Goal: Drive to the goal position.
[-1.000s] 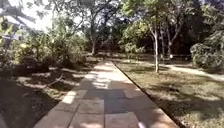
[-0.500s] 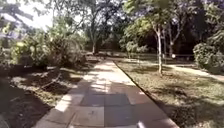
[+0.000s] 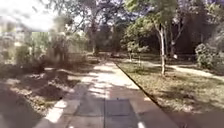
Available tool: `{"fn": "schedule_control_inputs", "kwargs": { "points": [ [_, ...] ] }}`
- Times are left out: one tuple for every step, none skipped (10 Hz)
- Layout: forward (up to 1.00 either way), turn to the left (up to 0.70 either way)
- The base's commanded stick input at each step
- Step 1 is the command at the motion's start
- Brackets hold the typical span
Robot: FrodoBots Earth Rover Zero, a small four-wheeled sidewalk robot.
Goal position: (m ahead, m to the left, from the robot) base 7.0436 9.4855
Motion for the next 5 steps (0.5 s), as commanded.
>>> {"fn": "schedule_control_inputs", "kwargs": {
  "points": [
    [0.50, 0.00],
    [0.50, 0.00],
    [0.50, 0.00],
    [0.50, 0.00],
    [0.50, 0.00]
  ]
}}
